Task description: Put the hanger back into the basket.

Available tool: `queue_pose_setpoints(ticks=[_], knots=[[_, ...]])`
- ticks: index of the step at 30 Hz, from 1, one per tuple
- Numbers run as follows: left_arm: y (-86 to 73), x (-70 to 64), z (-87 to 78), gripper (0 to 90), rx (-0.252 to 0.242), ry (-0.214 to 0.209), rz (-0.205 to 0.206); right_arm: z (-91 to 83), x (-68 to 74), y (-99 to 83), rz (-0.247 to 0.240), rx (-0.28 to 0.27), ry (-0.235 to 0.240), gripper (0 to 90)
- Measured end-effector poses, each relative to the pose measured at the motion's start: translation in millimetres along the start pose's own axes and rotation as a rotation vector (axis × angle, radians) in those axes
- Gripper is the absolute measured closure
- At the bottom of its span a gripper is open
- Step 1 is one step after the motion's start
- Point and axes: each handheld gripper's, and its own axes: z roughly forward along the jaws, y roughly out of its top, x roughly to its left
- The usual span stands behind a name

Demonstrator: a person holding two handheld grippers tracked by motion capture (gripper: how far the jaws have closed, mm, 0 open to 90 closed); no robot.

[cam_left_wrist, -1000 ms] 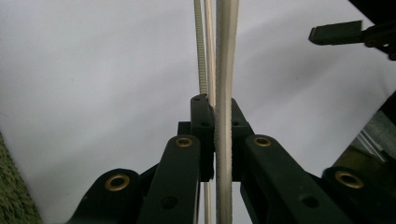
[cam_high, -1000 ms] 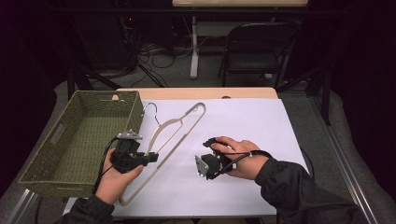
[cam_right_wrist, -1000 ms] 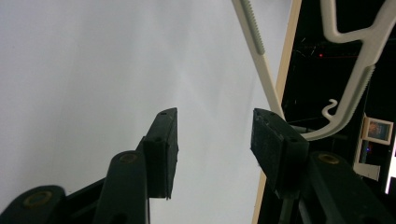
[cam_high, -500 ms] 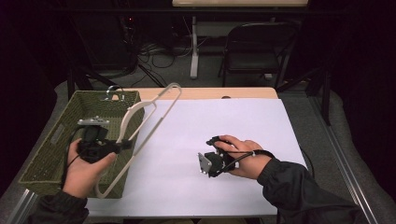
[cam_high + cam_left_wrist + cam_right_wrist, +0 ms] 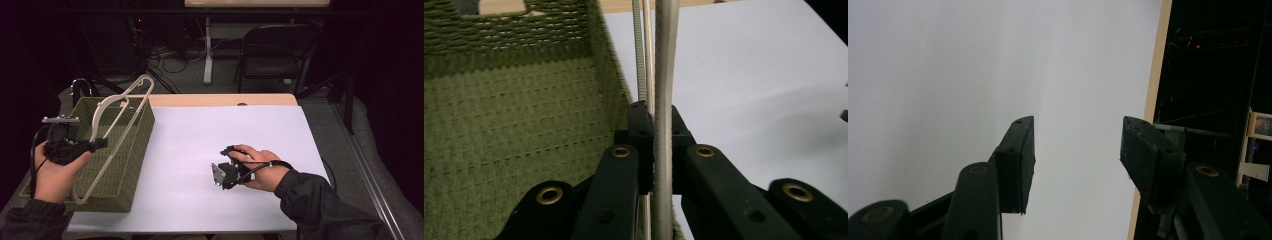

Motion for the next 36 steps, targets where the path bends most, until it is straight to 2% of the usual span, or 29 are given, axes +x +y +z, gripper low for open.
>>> queue_pose_setpoints(ticks=[5, 11, 13, 17, 20, 21, 22, 26, 28, 30, 32, 34, 36], knots=[[0.3, 12.0, 1.6, 87.3, 0.003, 0.029, -0.021, 0.7, 0.5, 0.0, 0.001, -0.003, 0.000, 48.0], [1.1, 32.3, 3.8, 87.3, 0.016, 0.038, -0.038, 1.5, 0.1, -0.3, -0.010, 0.010, 0.001, 48.1], [1.3, 35.1, 4.1, 87.4, 0.016, 0.042, -0.036, 1.8, 0.4, -0.3, -0.009, 0.010, 0.002, 48.1], [2.9, 47.2, 4.1, 87.4, 0.026, 0.024, -0.032, 3.4, 1.0, -0.1, -0.013, 0.010, 0.006, 48.1], [4.8, 57.7, 3.6, 87.4, 0.041, 0.009, -0.014, 3.8, 1.4, 0.1, -0.006, 0.015, 0.011, 48.1], [4.8, 57.7, 3.6, 87.4, 0.041, 0.009, -0.014, 4.1, 1.3, 0.2, -0.008, 0.014, 0.011, 48.1], [5.6, 62.0, 3.8, 87.4, 0.046, 0.014, 0.010, 4.5, 1.5, 0.2, -0.008, 0.012, 0.008, 48.1], [6.9, 68.5, 3.6, 87.3, 0.054, 0.017, 0.041, 5.5, 1.4, 0.3, -0.011, 0.013, 0.009, 48.1], [7.5, 72.6, 3.1, 87.4, 0.056, 0.038, 0.081, 5.9, 1.8, 0.1, -0.006, 0.018, 0.011, 48.1], [7.9, 78.2, 3.1, 87.3, 0.057, 0.030, 0.086, 6.9, 2.2, -0.5, 0.002, 0.010, 0.011, 48.1], [7.8, 82.8, 3.7, 87.3, 0.065, 0.052, 0.149, 7.1, 1.5, -0.7, -0.004, 0.007, 0.009, 48.1], [7.8, 87.2, 4.5, 87.4, 0.077, 0.055, 0.198, 7.1, 1.5, -0.7, -0.003, 0.008, 0.008, 48.1], [7.0, 92.6, 6.1, 87.3, 0.073, 0.039, 0.215, 6.4, 1.1, -0.5, -0.003, 0.014, 0.007, 48.1]])
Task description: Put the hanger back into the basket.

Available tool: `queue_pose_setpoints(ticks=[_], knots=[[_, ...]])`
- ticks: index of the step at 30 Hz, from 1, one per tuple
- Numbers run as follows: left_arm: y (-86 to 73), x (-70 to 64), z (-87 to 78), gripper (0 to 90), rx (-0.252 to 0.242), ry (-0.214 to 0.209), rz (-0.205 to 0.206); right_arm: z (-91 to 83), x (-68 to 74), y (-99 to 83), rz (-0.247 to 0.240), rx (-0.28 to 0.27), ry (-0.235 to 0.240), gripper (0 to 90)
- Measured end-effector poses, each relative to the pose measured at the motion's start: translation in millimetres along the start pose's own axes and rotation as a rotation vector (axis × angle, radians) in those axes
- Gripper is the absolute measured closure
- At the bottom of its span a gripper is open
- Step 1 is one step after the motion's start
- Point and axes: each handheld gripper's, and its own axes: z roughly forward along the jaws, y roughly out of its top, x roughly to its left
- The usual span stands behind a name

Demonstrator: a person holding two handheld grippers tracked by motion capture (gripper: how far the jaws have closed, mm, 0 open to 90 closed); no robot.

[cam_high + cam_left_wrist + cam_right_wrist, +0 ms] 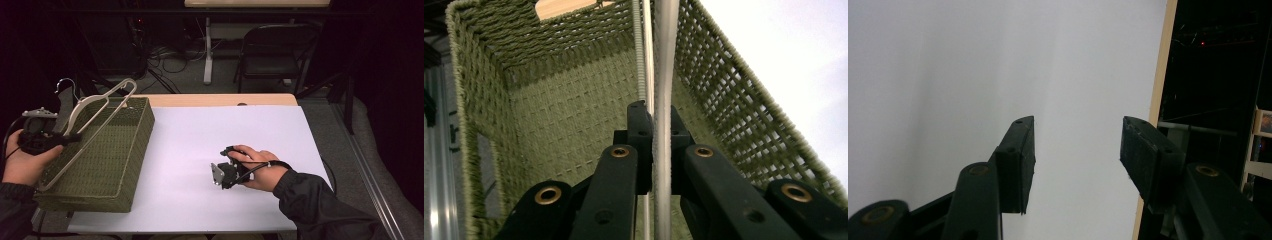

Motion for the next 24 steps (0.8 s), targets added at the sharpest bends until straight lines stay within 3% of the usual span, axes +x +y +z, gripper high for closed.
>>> queue_pose_setpoints(ticks=[9, 24], knots=[[-12.9, 23.5, 11.4, 87.4, -0.006, -0.073, 0.043, 2.5, -3.4, -3.2, 0.017, 0.001, 0.009, 48.1], [-24.0, 31.3, 19.9, 87.4, -0.004, -0.089, 0.084, 1.7, -3.3, -3.6, 0.019, -0.014, 0.000, 48.1]])
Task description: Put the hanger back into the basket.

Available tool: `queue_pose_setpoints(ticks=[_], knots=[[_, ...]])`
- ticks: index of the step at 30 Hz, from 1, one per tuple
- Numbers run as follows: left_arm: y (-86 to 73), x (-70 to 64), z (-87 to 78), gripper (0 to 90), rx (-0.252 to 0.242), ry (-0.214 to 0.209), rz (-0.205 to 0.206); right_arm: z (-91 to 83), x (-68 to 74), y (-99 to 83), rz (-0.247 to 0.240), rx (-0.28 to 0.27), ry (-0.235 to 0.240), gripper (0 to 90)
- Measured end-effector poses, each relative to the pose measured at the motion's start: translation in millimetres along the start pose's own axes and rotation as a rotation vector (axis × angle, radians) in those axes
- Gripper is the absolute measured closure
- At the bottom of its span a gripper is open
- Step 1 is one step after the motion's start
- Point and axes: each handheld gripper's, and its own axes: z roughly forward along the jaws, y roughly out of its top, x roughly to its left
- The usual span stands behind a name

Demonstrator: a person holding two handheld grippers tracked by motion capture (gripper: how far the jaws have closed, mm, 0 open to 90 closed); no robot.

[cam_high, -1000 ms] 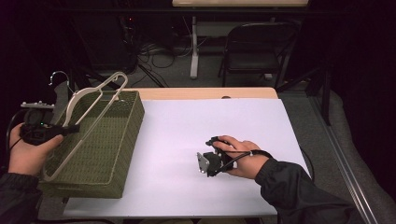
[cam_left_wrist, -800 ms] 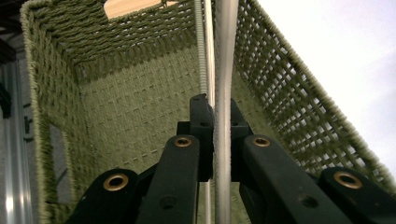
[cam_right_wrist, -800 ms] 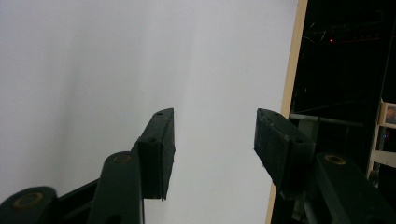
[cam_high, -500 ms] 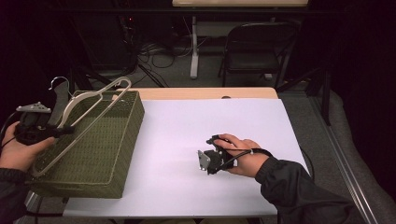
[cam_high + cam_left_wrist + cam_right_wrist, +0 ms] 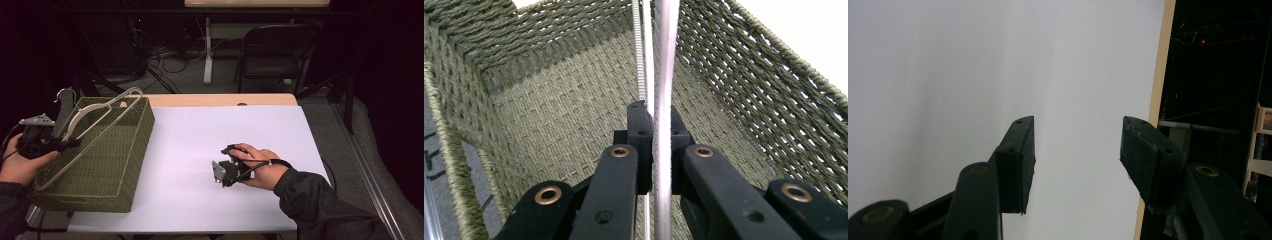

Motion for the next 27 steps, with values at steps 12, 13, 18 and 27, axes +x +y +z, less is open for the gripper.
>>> queue_pose_setpoints(ticks=[12, 13, 18, 27], knots=[[-17.2, 3.6, -1.2, 87.3, 0.042, -0.013, 0.074, 1.5, 0.1, 3.3, -0.009, 0.006, 0.000, 48.1], [-19.8, 5.0, 1.9, 87.2, 0.051, -0.003, 0.066, 1.9, -0.1, 3.8, -0.010, 0.008, 0.005, 48.1], [-19.7, 4.7, 15.4, 87.3, 0.060, 0.003, 0.069, 3.0, 0.0, 4.6, -0.012, 0.008, 0.006, 48.1], [-31.2, 8.4, 31.8, 79.0, 0.160, 0.028, 0.120, 3.0, 0.0, 4.1, -0.010, 0.006, 0.007, 48.1]])
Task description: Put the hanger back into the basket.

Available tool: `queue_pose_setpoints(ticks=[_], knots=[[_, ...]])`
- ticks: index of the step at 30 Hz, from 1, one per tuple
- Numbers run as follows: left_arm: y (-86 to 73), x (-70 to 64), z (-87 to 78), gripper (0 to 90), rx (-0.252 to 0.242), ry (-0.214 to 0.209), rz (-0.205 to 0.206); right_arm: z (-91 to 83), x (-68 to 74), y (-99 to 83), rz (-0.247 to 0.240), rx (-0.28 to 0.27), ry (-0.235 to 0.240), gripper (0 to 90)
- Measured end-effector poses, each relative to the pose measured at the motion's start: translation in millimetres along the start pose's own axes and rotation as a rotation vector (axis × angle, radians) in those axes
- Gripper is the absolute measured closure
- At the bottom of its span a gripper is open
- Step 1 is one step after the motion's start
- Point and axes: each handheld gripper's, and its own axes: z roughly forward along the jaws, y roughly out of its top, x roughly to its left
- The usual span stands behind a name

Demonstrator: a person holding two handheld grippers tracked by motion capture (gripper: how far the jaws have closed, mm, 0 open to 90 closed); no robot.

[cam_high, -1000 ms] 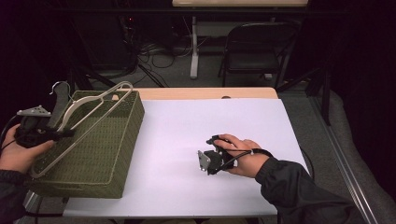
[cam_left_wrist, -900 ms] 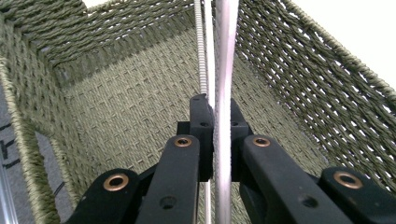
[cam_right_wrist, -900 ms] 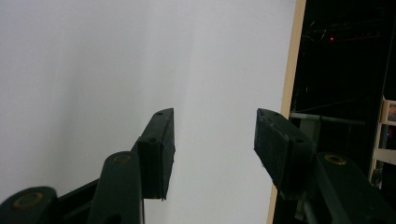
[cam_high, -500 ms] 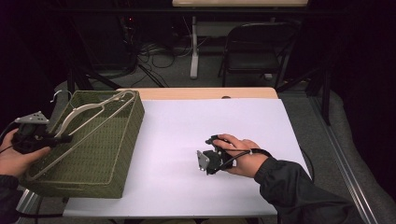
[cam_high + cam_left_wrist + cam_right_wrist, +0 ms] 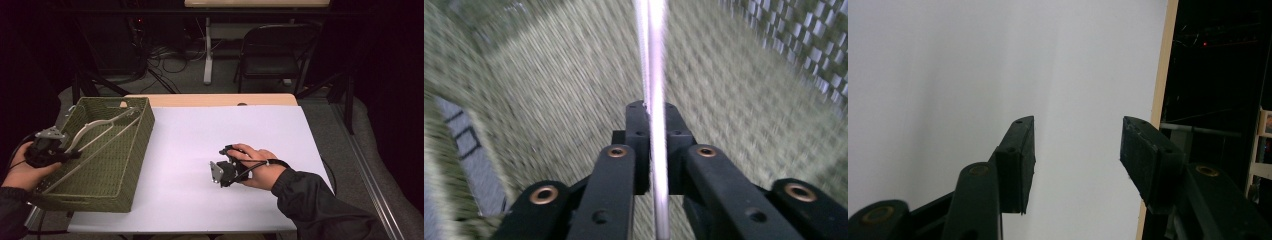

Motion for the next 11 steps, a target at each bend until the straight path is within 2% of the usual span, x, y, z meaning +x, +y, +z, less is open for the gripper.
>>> queue_pose_setpoints(ticks=[1, 2, 4, 7, 8, 10, 11], knots=[[-1.1, -2.2, 2.3, 79.0, 0.010, -0.011, -0.002, 0.0, 0.0, 0.0, 0.000, 0.000, 0.000, 48.1], [-2.2, -4.3, 3.1, 71.6, 0.004, -0.032, -0.006, 0.2, 0.2, -0.3, 0.005, -0.001, 0.003, 48.1], [-2.9, -9.4, 0.6, 59.3, -0.017, -0.048, 0.001, 0.1, 0.1, -0.5, 0.007, 0.003, 0.000, 48.1], [-3.4, -17.5, -10.1, 50.4, -0.075, -0.044, 0.004, 0.0, 0.9, -0.8, 0.017, -0.008, -0.003, 48.1], [-3.6, -20.5, -14.5, 44.3, -0.103, -0.045, -0.004, -1.3, 0.1, -0.5, 0.006, -0.002, -0.004, 48.0], [-3.4, -28.1, -23.4, 42.8, -0.151, -0.048, -0.003, -2.3, 0.2, -0.6, 0.008, -0.006, -0.006, 47.3], [-3.3, -32.2, -27.3, 42.8, -0.158, -0.042, -0.007, -2.3, 0.2, -0.6, 0.008, -0.006, -0.006, 47.3]])
